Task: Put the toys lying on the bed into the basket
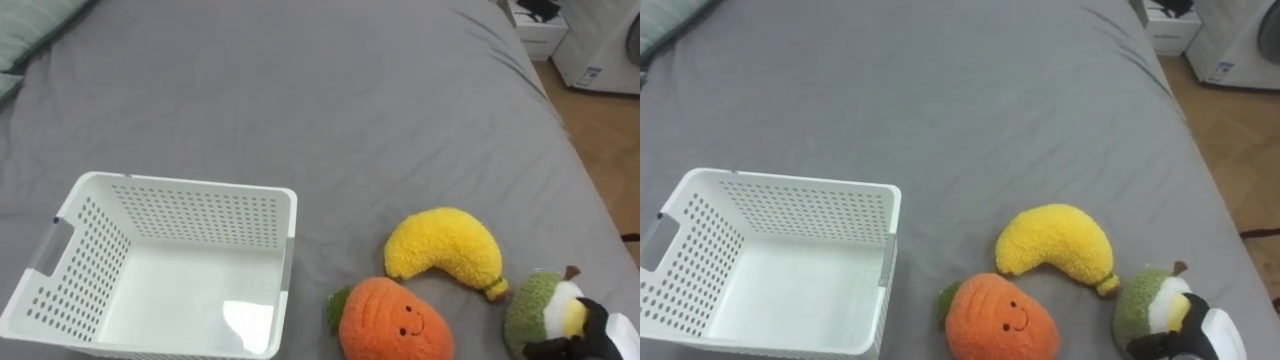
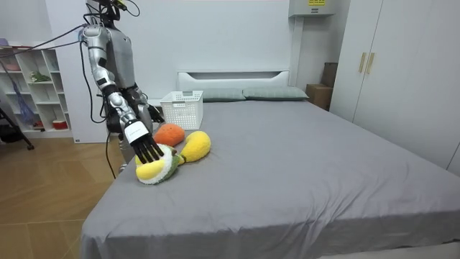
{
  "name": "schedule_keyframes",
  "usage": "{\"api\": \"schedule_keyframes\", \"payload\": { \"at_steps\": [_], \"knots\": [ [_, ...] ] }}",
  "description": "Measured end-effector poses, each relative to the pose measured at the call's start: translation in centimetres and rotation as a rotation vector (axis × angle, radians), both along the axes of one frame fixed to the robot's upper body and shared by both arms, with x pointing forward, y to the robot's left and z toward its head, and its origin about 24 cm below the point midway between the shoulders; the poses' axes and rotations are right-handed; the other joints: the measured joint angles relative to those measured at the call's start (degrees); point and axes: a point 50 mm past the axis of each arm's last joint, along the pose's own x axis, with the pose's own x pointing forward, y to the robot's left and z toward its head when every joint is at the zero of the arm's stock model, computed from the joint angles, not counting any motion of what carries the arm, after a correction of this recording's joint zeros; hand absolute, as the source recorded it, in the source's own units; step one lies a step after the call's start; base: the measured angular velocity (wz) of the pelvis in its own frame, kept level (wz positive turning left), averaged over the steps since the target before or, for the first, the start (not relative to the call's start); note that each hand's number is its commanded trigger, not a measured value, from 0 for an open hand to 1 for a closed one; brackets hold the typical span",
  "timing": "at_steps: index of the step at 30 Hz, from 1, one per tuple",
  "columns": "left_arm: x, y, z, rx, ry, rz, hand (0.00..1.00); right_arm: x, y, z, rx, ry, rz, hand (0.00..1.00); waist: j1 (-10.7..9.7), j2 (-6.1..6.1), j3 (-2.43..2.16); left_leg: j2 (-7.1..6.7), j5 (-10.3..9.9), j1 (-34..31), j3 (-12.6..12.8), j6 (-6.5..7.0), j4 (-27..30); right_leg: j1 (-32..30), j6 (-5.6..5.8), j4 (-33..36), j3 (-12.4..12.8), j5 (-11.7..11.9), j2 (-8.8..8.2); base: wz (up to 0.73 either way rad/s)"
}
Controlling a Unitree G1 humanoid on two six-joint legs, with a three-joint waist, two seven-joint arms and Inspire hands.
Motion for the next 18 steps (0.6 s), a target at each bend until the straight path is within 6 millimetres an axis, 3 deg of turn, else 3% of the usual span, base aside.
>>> {"api": "schedule_keyframes", "payload": {
  "at_steps": [7, 18],
  "knots": [
    [0.90, -0.17, -0.01, -0.013, -0.008, -0.037, 0.00, -0.17, -0.47, 0.14, -0.029, 0.024, 0.007, 1.00, 1.7, -0.07, -0.04, -0.01, 0.1, -2.2, -0.6, -0.02, 0.3, -2.2, -0.03, 0.1, -0.6, 0.0, -0.06, 0.04],
    [0.96, -0.23, -0.03, -0.024, -0.014, -0.028, 0.00, -0.05, -0.55, 0.24, -0.009, 0.000, -0.015, 1.00, 1.2, -0.33, 0.09, -0.03, 0.1, -2.9, -0.8, 0.02, 0.2, -2.7, -0.02, 0.2, -1.3, 0.0, -0.20, 0.02]
  ]
}}
